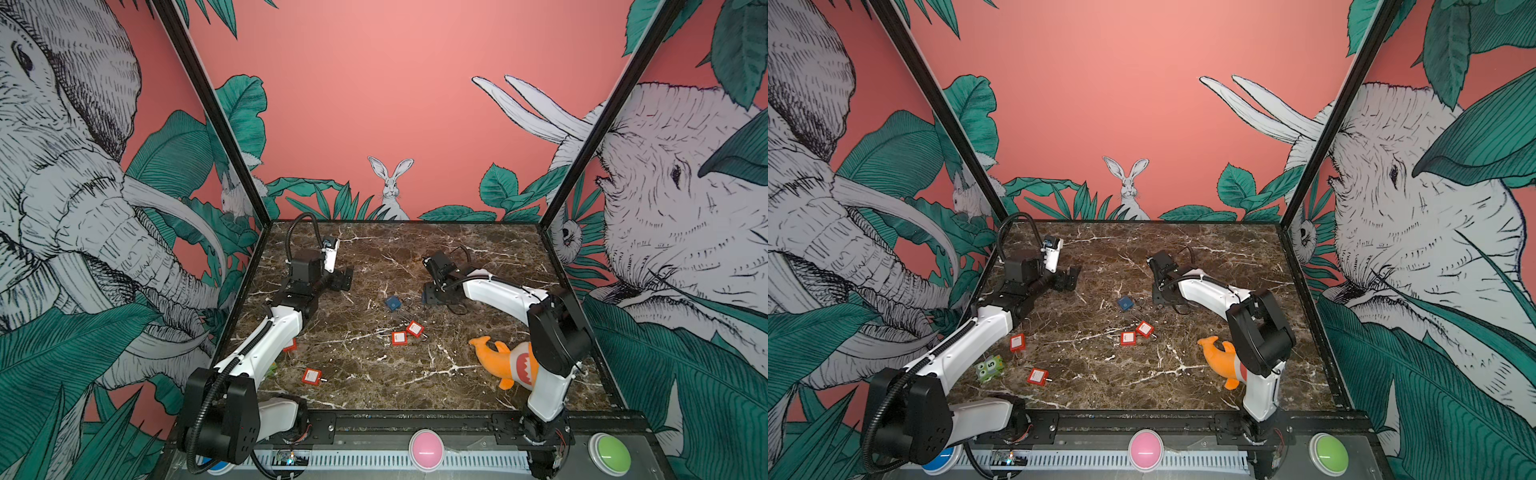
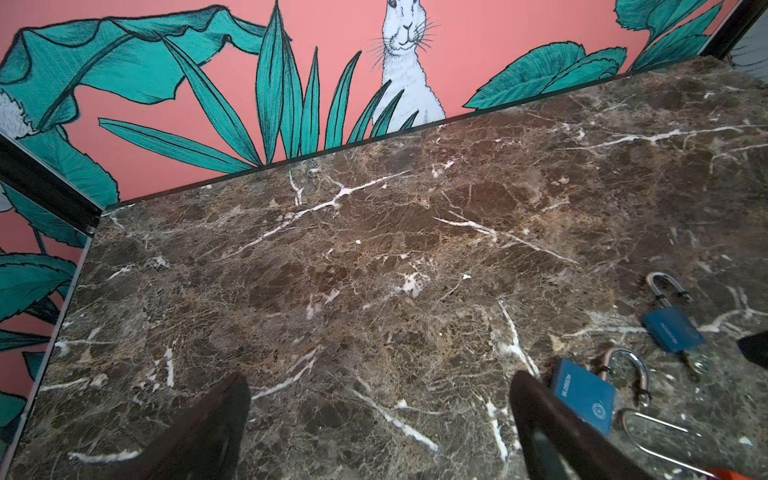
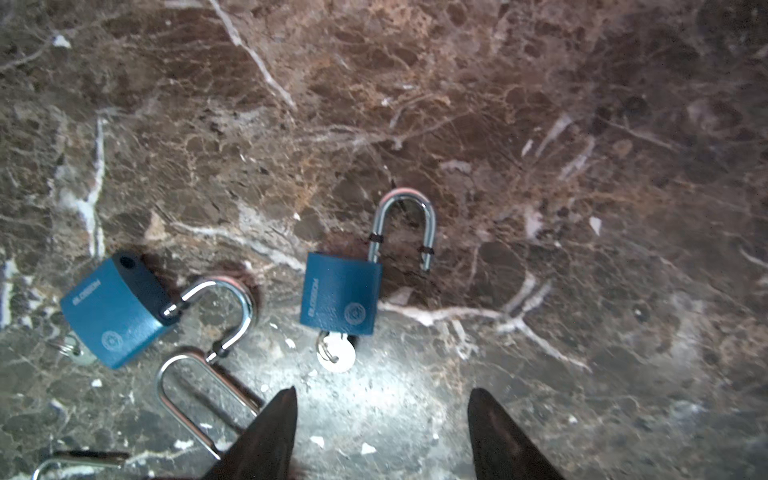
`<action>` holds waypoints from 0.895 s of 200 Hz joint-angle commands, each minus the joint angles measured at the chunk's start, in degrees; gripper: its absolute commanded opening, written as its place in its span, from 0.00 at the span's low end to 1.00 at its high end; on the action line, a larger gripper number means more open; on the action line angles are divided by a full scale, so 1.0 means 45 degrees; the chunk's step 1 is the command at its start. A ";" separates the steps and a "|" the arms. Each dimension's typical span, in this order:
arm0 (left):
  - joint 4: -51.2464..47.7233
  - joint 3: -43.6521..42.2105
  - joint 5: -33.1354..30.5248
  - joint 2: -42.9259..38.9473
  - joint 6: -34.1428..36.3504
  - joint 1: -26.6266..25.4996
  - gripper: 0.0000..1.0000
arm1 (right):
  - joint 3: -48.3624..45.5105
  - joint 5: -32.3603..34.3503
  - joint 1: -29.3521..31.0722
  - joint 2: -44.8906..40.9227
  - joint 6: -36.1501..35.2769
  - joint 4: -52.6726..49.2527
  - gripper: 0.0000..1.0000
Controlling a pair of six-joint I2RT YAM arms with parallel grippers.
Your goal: Lock with the key
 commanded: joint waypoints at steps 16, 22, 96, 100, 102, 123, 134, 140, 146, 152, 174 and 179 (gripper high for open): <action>-0.0427 -0.0083 -0.0448 -0.0493 0.0330 -0.0043 0.99 | 0.1188 0.0315 0.0024 0.0901 0.0889 -0.0470 0.65; -0.0557 -0.0022 -0.0442 -0.0497 0.0419 -0.0043 0.99 | 0.1349 0.0375 0.0030 0.1057 0.0926 -0.0521 0.65; -0.0644 0.0353 -0.0482 0.0148 0.1225 -0.0043 0.99 | 0.2561 0.0919 0.0050 0.2584 0.1460 -0.1144 0.65; -0.0634 0.0407 -0.0470 0.0209 0.1269 -0.0040 0.99 | 0.2660 0.0932 0.0049 0.2657 0.1475 -0.1211 0.65; -0.0626 0.0415 -0.0460 0.0234 0.1297 -0.0042 1.00 | 0.2712 0.0954 0.0045 0.2707 0.1478 -0.1263 0.65; -0.0548 0.0701 -0.0385 0.0633 0.1379 -0.0044 0.99 | 0.3308 0.0980 0.0079 0.3198 0.1402 -0.1819 0.64; -0.0471 0.0862 -0.0331 0.0817 0.1381 -0.0048 0.99 | 0.3419 0.1057 0.0069 0.3330 0.1348 -0.2000 0.64; -0.0435 0.0938 -0.0305 0.0917 0.1379 -0.0043 0.99 | 0.3385 0.1107 0.0070 0.3353 0.1356 -0.1994 0.64; -0.0398 0.1013 -0.0269 0.1032 0.1346 -0.0043 0.99 | 0.3351 0.1117 0.0074 0.3355 0.1362 -0.1956 0.64; -0.0375 0.1084 -0.0228 0.1125 0.1326 -0.0043 0.99 | 0.3291 0.1117 0.0069 0.3355 0.1362 -0.1912 0.64; -0.0315 0.1298 -0.0090 0.1442 0.1197 -0.0043 0.99 | 0.3240 0.1117 0.0059 0.3411 0.1333 -0.1963 0.63; -0.0292 0.1330 -0.0075 0.1500 0.1156 -0.0043 0.99 | 0.3219 0.1120 0.0069 0.3429 0.1306 -0.1967 0.62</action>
